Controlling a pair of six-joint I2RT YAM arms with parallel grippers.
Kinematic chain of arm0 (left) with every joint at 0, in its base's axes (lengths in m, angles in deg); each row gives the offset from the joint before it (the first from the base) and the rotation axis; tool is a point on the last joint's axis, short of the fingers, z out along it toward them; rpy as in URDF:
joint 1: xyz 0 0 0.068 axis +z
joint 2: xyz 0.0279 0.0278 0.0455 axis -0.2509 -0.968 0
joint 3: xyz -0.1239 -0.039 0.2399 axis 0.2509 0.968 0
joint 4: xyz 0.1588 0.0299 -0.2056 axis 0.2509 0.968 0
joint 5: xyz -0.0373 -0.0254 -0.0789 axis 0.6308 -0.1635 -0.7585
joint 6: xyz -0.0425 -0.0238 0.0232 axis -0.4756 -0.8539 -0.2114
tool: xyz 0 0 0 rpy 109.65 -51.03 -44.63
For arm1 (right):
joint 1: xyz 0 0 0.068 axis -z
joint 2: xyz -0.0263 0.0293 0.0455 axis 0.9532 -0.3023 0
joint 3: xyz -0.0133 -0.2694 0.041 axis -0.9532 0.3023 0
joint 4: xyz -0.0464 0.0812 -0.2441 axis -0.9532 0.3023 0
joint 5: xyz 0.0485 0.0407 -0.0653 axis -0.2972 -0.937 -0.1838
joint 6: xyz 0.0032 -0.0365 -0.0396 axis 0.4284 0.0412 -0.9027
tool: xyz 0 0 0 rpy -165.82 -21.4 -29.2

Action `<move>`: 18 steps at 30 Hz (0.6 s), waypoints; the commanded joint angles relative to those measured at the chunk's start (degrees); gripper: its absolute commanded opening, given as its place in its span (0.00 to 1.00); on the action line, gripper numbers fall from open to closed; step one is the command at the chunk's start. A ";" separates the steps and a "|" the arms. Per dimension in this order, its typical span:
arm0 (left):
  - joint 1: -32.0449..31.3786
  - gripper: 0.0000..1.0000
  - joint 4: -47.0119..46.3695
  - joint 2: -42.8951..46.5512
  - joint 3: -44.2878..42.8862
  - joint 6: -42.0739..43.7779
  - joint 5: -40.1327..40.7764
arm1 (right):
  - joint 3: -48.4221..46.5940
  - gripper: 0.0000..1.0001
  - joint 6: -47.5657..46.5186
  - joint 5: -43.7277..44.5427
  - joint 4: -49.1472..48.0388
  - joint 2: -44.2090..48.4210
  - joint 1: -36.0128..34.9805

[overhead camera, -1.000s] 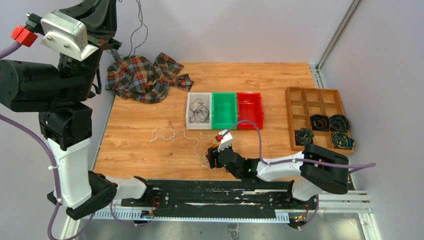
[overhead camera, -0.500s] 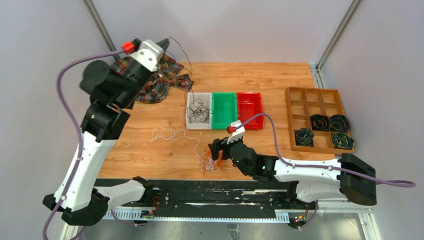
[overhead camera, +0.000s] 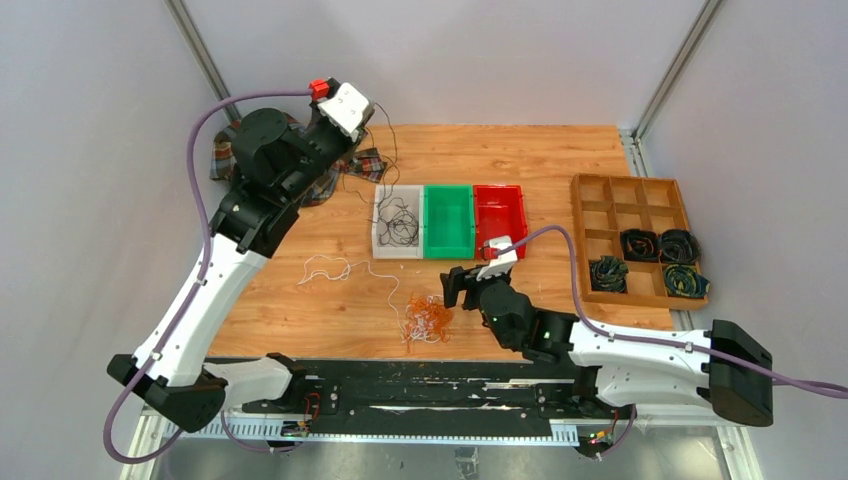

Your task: Untangle the cables

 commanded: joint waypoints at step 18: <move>-0.35 0.01 -7.74 -8.11 6.42 8.04 3.66 | 4.93 0.79 2.27 5.40 6.80 9.88 1.40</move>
